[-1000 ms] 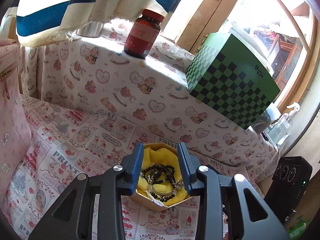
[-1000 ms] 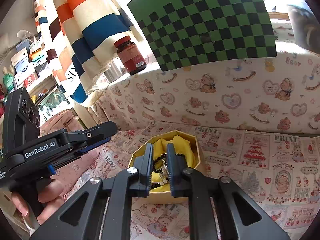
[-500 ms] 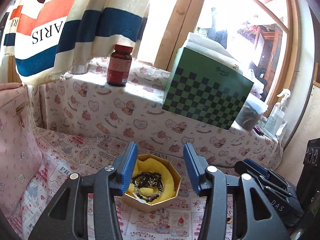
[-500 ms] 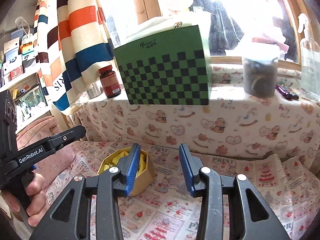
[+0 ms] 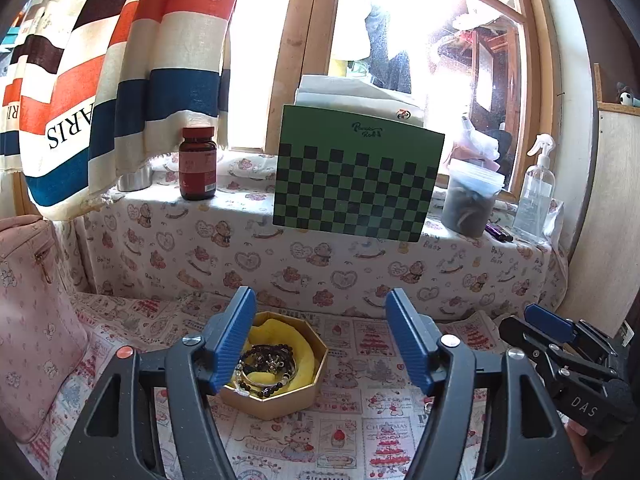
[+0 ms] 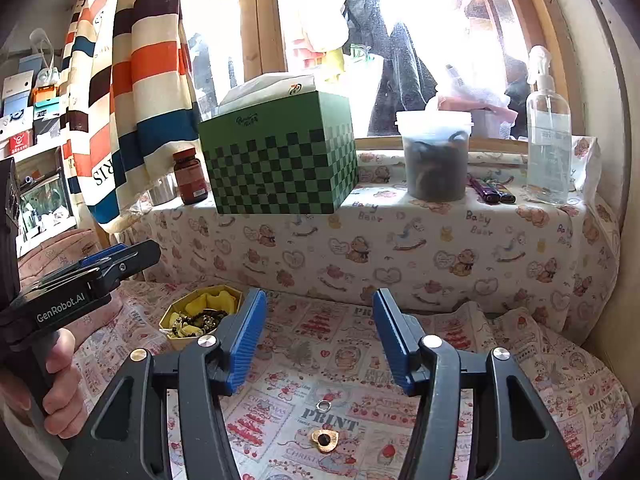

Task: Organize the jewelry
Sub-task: 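Move the right tool to the copper pendant while the left tool moves to the small silver ring, then grasp the copper pendant with the right tool while the left tool grasps the small silver ring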

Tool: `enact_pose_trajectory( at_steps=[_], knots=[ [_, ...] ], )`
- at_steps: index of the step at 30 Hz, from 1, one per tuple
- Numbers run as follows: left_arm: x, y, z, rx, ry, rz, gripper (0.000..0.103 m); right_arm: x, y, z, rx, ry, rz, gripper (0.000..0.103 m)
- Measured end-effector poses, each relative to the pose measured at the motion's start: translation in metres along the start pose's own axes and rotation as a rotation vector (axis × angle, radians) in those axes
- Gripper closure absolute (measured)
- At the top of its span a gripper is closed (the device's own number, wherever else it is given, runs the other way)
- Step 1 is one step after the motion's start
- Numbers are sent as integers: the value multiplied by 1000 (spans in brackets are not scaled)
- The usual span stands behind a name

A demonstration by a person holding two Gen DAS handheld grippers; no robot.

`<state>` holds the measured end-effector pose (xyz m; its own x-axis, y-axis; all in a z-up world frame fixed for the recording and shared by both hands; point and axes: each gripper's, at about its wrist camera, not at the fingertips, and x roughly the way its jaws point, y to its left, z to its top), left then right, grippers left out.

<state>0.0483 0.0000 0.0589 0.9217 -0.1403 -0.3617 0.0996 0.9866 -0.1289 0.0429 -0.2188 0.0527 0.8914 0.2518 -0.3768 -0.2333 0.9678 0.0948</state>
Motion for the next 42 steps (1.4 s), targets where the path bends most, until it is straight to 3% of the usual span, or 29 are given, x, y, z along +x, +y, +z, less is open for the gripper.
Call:
enact_pose_trajectory(
  at_steps=[5, 8, 11, 18, 23, 30, 42],
  knots=[
    [-6, -8, -2, 19, -32, 9, 20, 3, -10, -2, 6, 51, -32, 42],
    [-8, -11, -3, 25, -40, 9, 16, 14, -16, -3, 11, 159, -104, 42],
    [-8, -12, -3, 25, -48, 12, 12, 20, -24, -6, 57, 232, -56, 42],
    [-5, -11, -6, 26, -64, 46, 4, 39, -17, -23, 23, 424, -40, 43],
    [0, -11, -7, 31, -50, 71, 3, 60, -22, -41, 82, 559, 7, 57],
    [2, -10, -8, 25, -41, 78, 3, 72, -10, -55, 36, 620, 25, 71],
    [4, -5, -8, 4, -32, 83, 3, 86, 2, -71, -22, 659, -4, 73]
  ],
)
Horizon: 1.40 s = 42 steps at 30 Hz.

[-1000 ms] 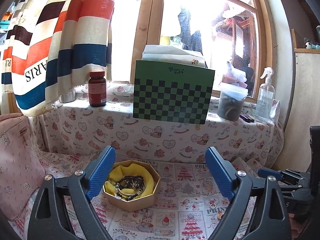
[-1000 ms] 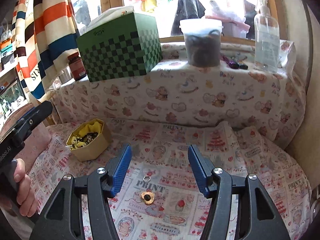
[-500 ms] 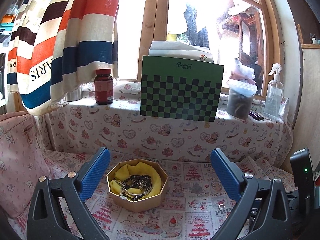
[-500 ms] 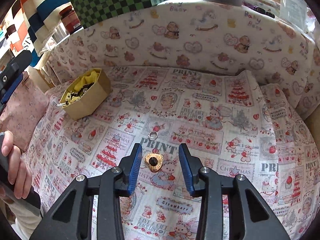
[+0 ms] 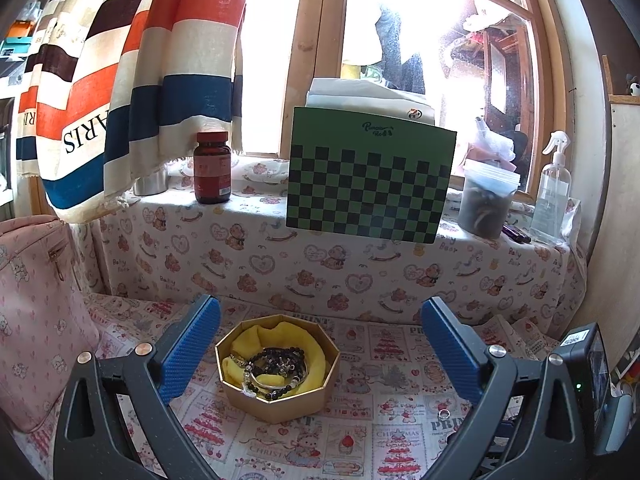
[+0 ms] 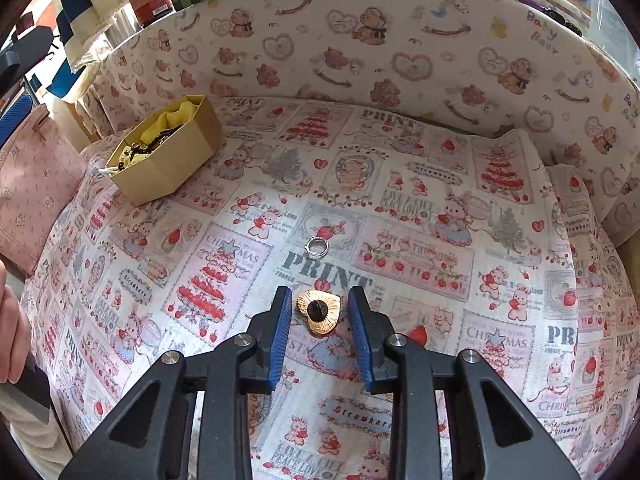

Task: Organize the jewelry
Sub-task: 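Grasp the copper pendant with the right tool while the left tool grasps the small silver ring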

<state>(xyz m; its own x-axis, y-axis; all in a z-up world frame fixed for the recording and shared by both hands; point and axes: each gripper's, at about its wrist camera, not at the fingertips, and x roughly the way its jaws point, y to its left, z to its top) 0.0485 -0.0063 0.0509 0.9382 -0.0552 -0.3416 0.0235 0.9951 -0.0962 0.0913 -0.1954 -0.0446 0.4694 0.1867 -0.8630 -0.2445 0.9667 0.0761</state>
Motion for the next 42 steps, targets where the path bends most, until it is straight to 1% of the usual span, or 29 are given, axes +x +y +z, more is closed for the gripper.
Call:
enact_pose_trajectory(
  at_steps=[3, 8, 11, 15, 17, 19, 21, 23, 24, 26, 27, 29, 30, 31, 32, 33, 35, 36, 37, 38, 41, 42],
  knots=[
    [2, 0, -1, -1, 5, 5, 3, 2, 0, 0, -10, -8, -16, 78],
    [5, -2, -3, 7, 13, 17, 3, 1, -1, 0, -23, -12, -15, 79],
    [7, -4, -5, 16, 20, 19, 3, -3, -7, 1, 5, -23, -22, 79],
    [10, -11, -8, 44, 39, 0, 3, -23, -26, 6, 81, -87, -29, 79],
    [11, -15, -9, 60, 48, -19, 3, -34, -37, 9, 129, -134, -57, 79],
    [14, -20, -11, 68, 72, -54, 4, -46, -49, 12, 177, -182, -95, 79],
    [19, -25, -14, 72, 110, -92, 10, -54, -60, 15, 220, -205, -90, 79],
    [27, -33, -19, 85, 171, -135, 24, -58, -72, 16, 257, -207, -70, 79],
    [31, -37, -22, 88, 207, -167, 26, -59, -76, 17, 272, -208, -71, 79],
    [39, -47, -30, 87, 273, -229, 34, -58, -83, 18, 290, -205, -82, 79],
    [43, -53, -35, 89, 305, -265, 35, -57, -85, 17, 293, -204, -90, 79],
    [47, -65, -45, 116, 347, -314, 46, -53, -88, 18, 301, -203, -118, 79],
    [48, -71, -49, 140, 356, -320, 48, -51, -88, 20, 301, -200, -139, 79],
    [49, -77, -53, 164, 365, -323, 52, -50, -89, 18, 303, -194, -149, 79],
    [52, -82, -56, 181, 383, -329, 56, -47, -91, 18, 311, -186, -143, 79],
    [56, -87, -60, 189, 411, -336, 58, -46, -93, 19, 324, -177, -124, 79],
    [66, -90, -65, 179, 507, -357, 62, -43, -97, 18, 345, -163, -90, 79],
    [70, -89, -66, 158, 554, -363, 63, -43, -98, 18, 351, -160, -84, 79],
    [73, -87, -66, 134, 580, -366, 63, -42, -97, 18, 348, -159, -90, 79],
    [76, -87, -67, 131, 594, -355, 63, -42, -95, 18, 339, -156, -101, 79],
    [85, -92, -66, 163, 615, -285, 63, -40, -92, 19, 325, -152, -118, 79],
    [89, -94, -66, 160, 635, -279, 64, -39, -92, 19, 325, -149, -115, 79]
  ],
)
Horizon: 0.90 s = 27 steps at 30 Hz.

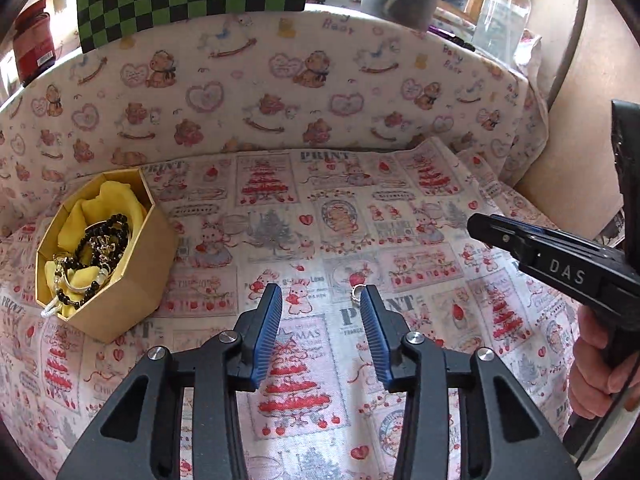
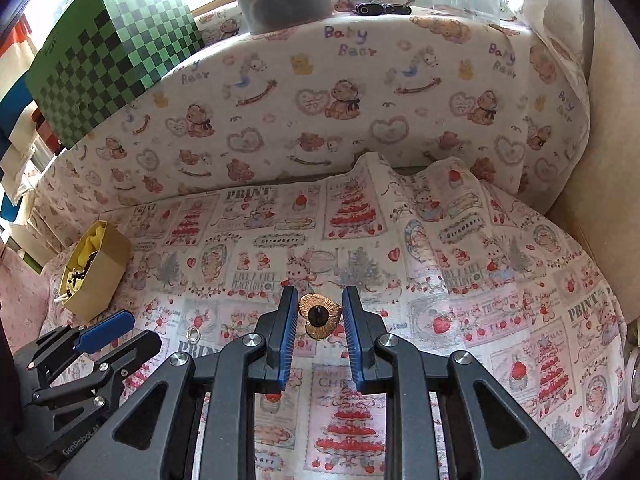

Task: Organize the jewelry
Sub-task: 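Grasp the copper pendant with the right tool while the left tool grasps the small silver ring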

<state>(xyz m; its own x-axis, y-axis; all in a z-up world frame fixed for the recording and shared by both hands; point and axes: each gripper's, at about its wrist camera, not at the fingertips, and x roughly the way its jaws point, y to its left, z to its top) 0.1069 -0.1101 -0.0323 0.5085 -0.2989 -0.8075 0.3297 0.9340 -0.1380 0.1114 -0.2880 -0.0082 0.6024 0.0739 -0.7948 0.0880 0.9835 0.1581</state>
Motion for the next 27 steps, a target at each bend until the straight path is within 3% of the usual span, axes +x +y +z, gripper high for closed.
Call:
enact_pose_trajectory(
  at_steps=[4, 7, 15, 19, 24, 25, 27],
  knots=[
    [12, -6, 8, -33, 66, -40, 70, 2, -1, 0, 1, 5, -9, 79],
    [16, -18, 10, -10, 77, -2, 80, 3, 1, 0, -4, 0, -23, 79],
    [29, -29, 19, -1, 126, 74, 80, 0, -2, 0, -1, -11, -24, 78],
    [39, -26, 18, -14, 157, 71, 92, 2, -3, 1, 1, -3, -22, 78],
    [42, -27, 18, -32, 148, 64, 92, 2, -4, 1, 1, -5, -19, 78],
    [42, -27, 19, -37, 147, 62, 100, 1, -4, 1, 1, -6, -19, 78],
    [39, -23, 17, -38, 146, 62, 103, 2, -3, 1, 1, -5, -21, 78]
  ],
)
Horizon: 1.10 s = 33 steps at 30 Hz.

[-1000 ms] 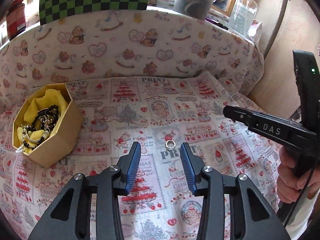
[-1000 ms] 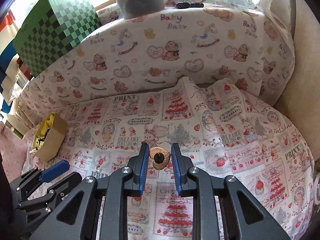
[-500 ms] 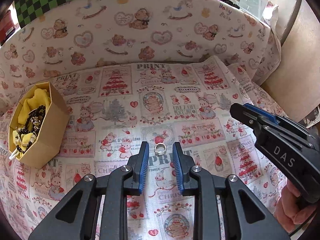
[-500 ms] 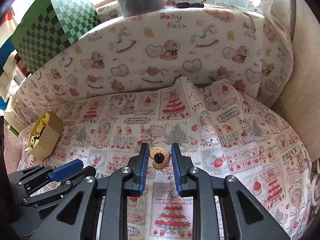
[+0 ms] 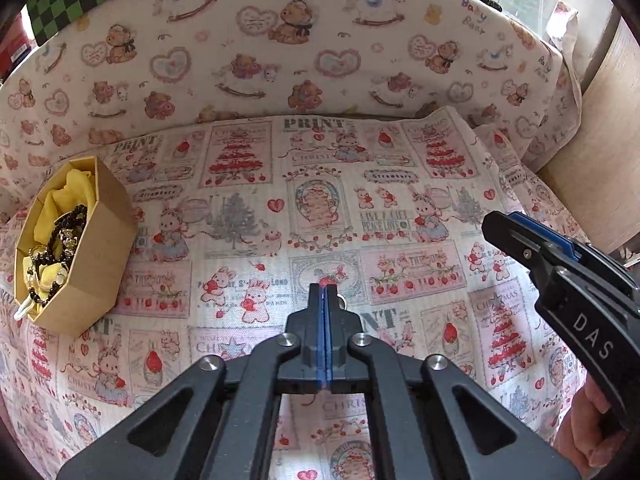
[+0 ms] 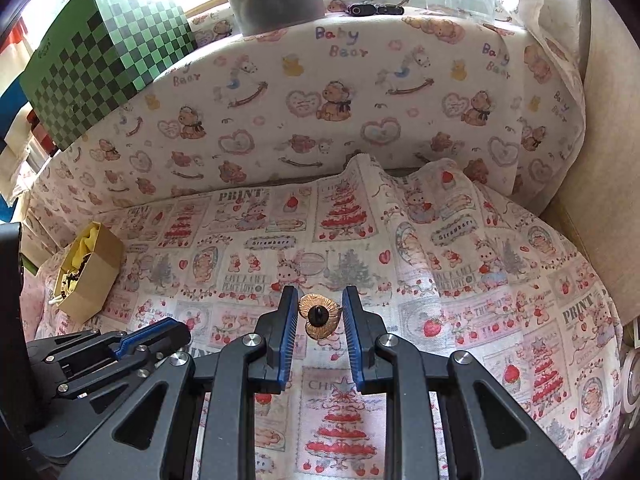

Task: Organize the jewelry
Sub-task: 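Grasp the copper pendant with the right tool while the left tool grasps the small silver ring, then carry both items over the gold box and open both tools to drop them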

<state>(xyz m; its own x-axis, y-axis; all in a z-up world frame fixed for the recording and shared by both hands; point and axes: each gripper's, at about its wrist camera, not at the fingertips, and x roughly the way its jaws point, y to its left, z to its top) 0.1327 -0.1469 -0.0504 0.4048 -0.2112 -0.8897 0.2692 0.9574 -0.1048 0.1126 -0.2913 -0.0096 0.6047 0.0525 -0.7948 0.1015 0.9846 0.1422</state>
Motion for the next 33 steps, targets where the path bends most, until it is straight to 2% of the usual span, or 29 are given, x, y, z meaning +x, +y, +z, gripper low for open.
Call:
enact_pose_trajectory(
  at_steps=[7, 9, 11, 15, 23, 27, 29, 33],
  knots=[
    [-16, 11, -5, -1, -24, -16, 103, 2, 1, 0, -4, 5, -5, 79],
    [-22, 9, -7, 25, -42, 7, 95, 2, 0, 0, -3, 4, -4, 78],
    [-22, 2, -7, 49, -50, 27, 93, 2, 0, 0, -4, 3, -5, 78],
    [-13, -11, -3, 82, -32, 49, 90, 3, -1, 0, -4, 5, -2, 78],
    [0, -11, -1, 64, -10, 61, 85, 3, 0, 0, -5, 4, 2, 78],
    [1, -3, 0, 24, 10, 25, 85, 2, 0, 0, -4, 3, 1, 78],
    [3, 1, 3, -2, 27, -8, 96, 2, 0, -1, -4, 4, 0, 78],
    [2, 4, 4, -6, 35, -18, 100, 5, 0, -1, -4, 11, -3, 78]
  ],
)
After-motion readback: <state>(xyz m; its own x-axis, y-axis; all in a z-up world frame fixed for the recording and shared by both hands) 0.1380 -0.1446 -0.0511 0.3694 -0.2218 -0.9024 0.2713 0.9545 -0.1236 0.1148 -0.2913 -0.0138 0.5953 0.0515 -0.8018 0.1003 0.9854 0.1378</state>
